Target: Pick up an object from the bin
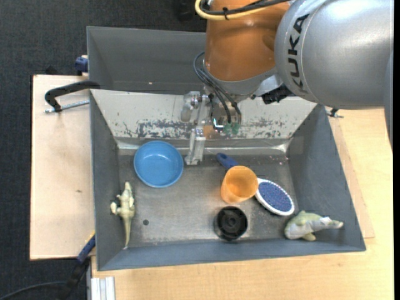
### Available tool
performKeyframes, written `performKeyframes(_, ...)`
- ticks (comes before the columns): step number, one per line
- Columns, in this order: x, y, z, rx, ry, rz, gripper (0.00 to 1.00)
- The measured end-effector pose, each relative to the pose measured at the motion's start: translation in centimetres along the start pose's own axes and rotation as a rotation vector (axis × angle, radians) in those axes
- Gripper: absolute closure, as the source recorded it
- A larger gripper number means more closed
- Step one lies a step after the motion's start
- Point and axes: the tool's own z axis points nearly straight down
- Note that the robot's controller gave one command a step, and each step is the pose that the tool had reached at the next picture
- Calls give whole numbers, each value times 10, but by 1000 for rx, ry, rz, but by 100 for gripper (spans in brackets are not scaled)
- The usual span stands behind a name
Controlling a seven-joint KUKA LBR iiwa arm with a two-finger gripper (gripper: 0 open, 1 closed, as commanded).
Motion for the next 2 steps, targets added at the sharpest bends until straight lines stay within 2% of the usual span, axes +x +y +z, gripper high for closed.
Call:
performKeyframes(1, 11, 10, 106, 1, 1, -1, 0)
performKeyframes(2, 40, 22, 178, 0, 1, 128, 0)
